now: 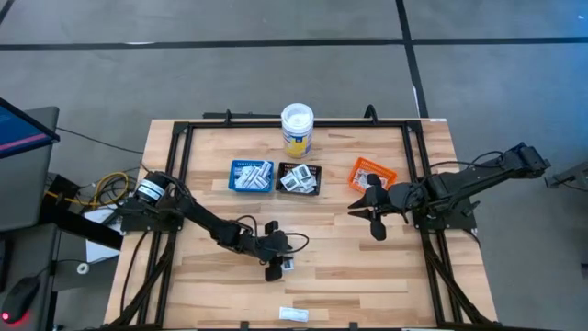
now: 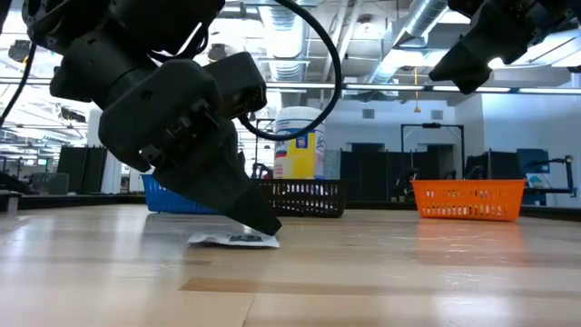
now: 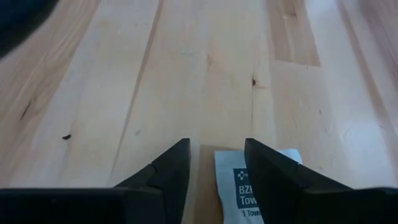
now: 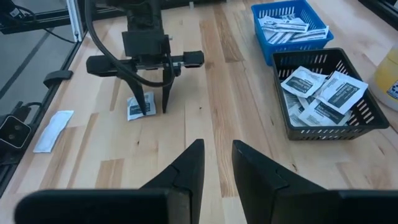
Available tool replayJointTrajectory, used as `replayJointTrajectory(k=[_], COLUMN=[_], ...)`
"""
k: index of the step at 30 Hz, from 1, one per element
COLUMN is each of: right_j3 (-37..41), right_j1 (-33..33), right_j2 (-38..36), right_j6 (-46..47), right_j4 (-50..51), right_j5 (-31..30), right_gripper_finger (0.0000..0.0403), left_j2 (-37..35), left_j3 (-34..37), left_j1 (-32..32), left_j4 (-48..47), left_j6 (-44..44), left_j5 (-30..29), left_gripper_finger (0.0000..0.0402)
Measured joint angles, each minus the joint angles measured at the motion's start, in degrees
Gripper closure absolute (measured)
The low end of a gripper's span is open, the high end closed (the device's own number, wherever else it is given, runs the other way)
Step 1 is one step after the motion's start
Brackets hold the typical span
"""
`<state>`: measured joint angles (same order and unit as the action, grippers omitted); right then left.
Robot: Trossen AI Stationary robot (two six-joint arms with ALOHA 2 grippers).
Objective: Pick & Place First Aid Supplies
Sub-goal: Put the black towelette pack into the black bin
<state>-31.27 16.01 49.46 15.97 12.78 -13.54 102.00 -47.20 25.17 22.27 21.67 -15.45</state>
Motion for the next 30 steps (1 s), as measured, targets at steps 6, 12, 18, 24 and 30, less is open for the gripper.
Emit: replayJointTrajectory(k=[6, 12, 18, 24, 30], right_j3=[0.0, 0.0, 0.01, 0.02, 0.02], right_j1=[0.0, 0.0, 0.0, 0.0, 0.0], right_j2=[-0.01, 0.01, 0.02, 0.02, 0.02], right_j6=[0.0, 0.0, 0.02, 0.0, 0.0], right_j4=[0.0, 0.0, 0.0, 0.0, 0.0], right_j5=[0.0, 0.0, 0.0, 0.0, 0.0], right_gripper_finger=[0.0326, 0.0326, 0.0326, 0.0326, 0.0326], left_j2=[1.45, 1.27, 1.42, 1.58, 1.68], left_j3=[-0.09, -0.07, 0.0, 0.14, 0.24], left_j1=[-0.03, -0.3, -0.13, -0.08, -0.22], left_j4=[0.53, 0.34, 1.05, 3.16, 4.85], left_j6=[-0.15, -0.17, -0.22, -0.37, -3.35], left_j5=[0.03, 0.02, -2.24, -4.21, -5.73], left_gripper_finger=[0.0282, 0.0376, 0.0394, 0.0396, 0.0396])
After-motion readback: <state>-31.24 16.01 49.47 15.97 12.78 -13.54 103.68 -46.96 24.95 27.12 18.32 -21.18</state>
